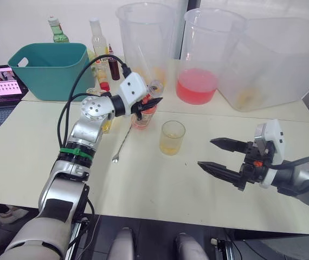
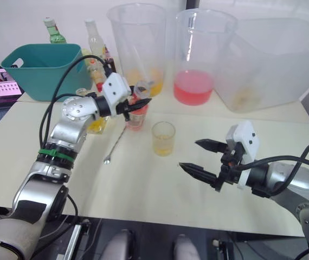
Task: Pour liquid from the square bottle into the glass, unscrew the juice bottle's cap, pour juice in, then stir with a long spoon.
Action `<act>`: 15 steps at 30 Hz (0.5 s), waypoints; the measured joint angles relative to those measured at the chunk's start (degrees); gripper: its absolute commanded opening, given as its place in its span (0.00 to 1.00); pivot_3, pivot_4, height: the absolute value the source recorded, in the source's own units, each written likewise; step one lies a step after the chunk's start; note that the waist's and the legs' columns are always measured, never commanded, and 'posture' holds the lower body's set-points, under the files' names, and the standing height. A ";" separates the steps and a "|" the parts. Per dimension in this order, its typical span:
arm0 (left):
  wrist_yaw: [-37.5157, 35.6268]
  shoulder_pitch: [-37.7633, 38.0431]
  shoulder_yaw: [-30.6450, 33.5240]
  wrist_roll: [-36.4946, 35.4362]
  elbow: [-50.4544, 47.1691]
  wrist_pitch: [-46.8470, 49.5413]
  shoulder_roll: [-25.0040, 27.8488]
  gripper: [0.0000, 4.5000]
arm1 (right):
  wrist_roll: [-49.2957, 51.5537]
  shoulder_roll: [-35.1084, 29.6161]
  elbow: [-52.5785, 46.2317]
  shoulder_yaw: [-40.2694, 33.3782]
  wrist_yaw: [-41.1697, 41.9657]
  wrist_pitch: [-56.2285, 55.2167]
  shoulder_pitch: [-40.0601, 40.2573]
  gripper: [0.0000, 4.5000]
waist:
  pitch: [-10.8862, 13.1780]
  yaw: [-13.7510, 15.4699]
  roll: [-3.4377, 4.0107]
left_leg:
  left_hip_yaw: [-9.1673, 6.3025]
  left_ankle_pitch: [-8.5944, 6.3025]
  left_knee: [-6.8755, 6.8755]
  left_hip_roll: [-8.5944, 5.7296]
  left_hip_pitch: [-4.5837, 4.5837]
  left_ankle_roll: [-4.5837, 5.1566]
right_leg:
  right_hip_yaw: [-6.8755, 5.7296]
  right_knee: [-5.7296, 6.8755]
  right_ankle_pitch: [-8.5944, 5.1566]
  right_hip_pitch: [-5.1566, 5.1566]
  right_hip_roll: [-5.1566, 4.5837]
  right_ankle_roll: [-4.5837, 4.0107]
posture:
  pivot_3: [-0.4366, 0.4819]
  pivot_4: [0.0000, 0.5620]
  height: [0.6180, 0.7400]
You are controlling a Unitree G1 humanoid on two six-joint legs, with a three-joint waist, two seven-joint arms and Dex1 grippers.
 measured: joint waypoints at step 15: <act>14.33 -4.40 -4.88 16.97 17.82 -27.06 -2.58 0.31 | 0.13 0.52 -2.56 -0.17 -7.16 -2.26 3.10 0.99 | 0.00 0.17 -0.01 | -0.05 0.01 0.02 -0.07 -0.04 0.00 | -0.04 0.03 0.01 0.00 -0.04 0.01 | 0.48 0.27 0.83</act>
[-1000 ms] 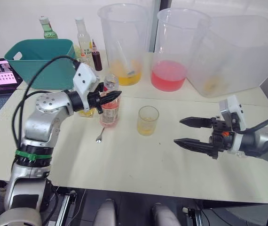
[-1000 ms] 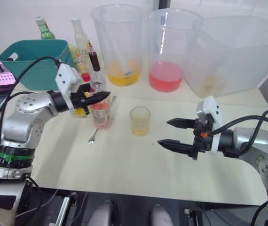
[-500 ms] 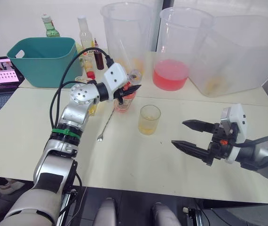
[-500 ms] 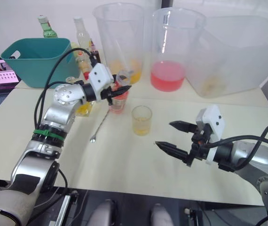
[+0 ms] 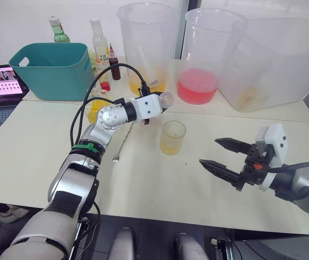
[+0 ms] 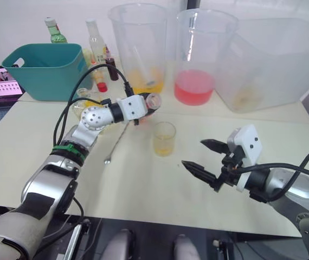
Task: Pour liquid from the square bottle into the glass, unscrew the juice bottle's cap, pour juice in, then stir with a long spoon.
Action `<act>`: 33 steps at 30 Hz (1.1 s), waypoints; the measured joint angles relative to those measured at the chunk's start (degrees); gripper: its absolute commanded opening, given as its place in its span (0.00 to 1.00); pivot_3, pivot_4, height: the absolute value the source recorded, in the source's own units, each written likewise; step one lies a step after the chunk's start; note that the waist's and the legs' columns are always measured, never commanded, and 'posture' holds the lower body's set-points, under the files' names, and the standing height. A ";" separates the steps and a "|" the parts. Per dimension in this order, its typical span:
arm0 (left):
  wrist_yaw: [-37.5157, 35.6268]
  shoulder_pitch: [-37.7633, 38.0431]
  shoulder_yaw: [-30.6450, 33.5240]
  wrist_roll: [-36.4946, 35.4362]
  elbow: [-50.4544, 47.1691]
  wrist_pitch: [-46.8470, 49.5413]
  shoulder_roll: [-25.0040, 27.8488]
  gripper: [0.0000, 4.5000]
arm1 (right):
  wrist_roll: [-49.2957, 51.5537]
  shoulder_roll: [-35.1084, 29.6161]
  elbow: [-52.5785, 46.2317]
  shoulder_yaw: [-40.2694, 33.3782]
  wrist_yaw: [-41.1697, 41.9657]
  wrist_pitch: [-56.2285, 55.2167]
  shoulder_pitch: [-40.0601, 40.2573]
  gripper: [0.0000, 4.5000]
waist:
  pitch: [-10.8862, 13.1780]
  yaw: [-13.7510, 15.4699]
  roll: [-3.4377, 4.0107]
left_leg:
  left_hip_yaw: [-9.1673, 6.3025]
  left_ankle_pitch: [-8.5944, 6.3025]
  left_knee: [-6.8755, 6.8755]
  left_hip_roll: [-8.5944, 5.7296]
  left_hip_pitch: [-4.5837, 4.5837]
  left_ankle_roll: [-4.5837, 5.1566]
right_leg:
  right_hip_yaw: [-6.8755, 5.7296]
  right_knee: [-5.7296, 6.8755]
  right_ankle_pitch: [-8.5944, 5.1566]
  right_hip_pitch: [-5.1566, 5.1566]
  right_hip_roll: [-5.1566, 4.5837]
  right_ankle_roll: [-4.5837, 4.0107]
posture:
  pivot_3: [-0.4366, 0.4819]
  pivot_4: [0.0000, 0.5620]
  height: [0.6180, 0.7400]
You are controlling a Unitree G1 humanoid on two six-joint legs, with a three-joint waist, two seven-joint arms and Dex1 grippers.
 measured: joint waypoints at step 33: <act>42.51 -5.00 -15.79 33.49 6.91 -11.10 4.29 0.31 | 0.11 -0.39 -0.14 2.50 -6.00 0.00 -1.11 0.99 | -0.01 0.12 -0.01 | -0.02 0.03 0.01 -0.05 0.00 -0.04 | -0.04 0.13 0.00 -0.01 -0.05 0.01 | 0.48 0.27 0.83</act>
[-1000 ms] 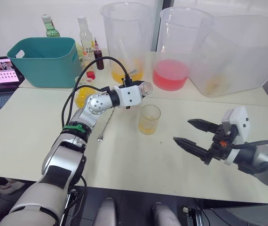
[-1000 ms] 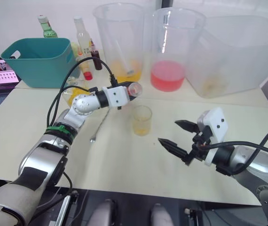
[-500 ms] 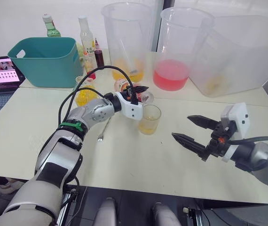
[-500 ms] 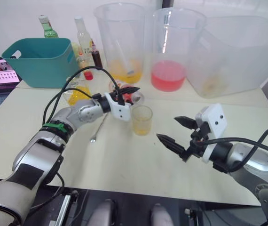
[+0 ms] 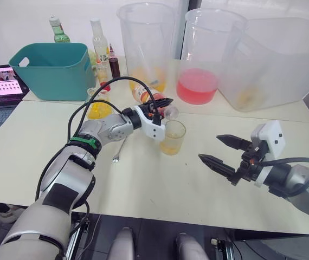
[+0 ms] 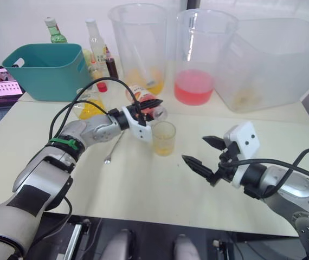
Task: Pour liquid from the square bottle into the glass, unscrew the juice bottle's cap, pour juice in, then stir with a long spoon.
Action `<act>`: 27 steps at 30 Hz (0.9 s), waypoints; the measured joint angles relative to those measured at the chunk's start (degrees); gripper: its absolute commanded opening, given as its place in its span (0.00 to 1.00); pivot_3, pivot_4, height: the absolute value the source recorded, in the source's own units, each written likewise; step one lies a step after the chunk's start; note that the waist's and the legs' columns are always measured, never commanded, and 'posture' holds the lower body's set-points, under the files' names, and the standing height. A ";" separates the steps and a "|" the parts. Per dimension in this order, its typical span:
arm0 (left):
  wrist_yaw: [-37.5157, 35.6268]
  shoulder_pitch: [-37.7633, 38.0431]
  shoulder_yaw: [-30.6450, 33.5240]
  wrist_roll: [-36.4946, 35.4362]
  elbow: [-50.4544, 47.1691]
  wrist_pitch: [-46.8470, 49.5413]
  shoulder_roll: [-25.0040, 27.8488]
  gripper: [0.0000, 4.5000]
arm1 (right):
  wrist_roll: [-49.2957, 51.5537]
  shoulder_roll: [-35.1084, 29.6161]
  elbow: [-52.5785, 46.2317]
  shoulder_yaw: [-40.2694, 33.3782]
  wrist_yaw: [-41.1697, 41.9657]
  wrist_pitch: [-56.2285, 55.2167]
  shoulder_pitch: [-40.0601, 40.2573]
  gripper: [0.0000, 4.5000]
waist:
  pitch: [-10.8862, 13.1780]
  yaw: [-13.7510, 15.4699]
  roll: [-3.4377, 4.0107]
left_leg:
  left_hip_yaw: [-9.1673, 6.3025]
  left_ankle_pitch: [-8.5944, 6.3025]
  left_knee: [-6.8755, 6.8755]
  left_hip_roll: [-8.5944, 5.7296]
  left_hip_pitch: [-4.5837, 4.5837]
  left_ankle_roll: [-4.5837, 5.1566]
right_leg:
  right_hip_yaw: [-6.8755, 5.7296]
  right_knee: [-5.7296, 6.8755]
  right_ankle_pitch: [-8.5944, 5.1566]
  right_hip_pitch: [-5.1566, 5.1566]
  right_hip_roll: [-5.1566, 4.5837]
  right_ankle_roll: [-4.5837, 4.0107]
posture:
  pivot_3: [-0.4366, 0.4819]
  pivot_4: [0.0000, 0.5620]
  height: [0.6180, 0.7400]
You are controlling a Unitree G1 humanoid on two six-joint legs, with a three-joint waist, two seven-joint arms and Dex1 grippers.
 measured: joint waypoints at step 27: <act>9.34 -2.59 -5.15 7.19 -0.01 1.33 0.46 0.31 | -2.04 1.35 0.53 2.83 0.62 -0.95 -2.22 0.99 | -0.01 0.05 -0.01 | -0.01 0.03 0.01 -0.04 0.01 -0.06 | -0.01 0.09 0.00 -0.01 -0.04 0.00 | 0.48 0.27 0.83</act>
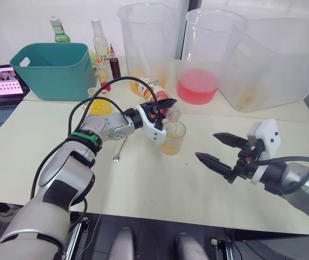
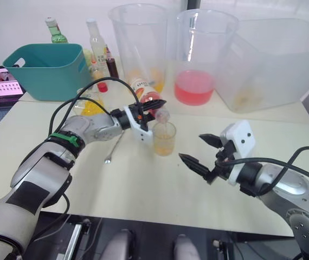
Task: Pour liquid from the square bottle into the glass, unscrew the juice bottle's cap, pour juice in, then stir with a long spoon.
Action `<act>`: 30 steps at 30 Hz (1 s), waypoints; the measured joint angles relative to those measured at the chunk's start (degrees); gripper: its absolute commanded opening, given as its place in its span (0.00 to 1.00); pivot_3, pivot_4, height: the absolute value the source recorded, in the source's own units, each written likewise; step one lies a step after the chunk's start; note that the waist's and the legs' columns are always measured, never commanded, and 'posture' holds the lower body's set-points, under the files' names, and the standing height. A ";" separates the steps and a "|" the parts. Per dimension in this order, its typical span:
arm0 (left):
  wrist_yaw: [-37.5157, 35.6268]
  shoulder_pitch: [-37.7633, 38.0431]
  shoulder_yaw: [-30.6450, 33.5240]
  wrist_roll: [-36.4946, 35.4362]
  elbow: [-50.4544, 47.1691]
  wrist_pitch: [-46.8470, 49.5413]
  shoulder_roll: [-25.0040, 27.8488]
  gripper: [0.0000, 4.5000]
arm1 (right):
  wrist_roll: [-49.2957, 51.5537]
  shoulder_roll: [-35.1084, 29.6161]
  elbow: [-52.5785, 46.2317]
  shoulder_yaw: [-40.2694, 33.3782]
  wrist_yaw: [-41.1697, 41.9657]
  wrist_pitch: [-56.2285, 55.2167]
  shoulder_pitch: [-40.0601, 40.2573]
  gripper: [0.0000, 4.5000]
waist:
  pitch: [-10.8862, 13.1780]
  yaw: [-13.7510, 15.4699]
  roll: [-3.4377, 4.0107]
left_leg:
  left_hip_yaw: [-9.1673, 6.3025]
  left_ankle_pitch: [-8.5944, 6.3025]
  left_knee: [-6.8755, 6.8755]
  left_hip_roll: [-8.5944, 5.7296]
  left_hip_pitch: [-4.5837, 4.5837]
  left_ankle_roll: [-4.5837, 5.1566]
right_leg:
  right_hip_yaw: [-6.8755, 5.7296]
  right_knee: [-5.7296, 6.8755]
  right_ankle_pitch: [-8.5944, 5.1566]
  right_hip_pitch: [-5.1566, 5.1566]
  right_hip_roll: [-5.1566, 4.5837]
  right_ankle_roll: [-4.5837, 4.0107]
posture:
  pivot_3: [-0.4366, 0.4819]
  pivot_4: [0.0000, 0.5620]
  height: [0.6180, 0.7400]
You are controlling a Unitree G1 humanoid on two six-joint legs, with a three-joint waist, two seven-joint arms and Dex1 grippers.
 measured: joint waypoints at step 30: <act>-52.99 17.09 30.48 -64.01 -32.84 36.13 -3.81 0.31 | 2.42 -2.77 6.07 1.85 9.62 -0.04 -9.06 0.99 | -0.03 -1.65 0.05 | -0.17 0.13 0.09 0.02 0.09 0.02 | -0.10 0.64 0.00 0.01 0.02 -0.01 | 0.48 0.27 0.83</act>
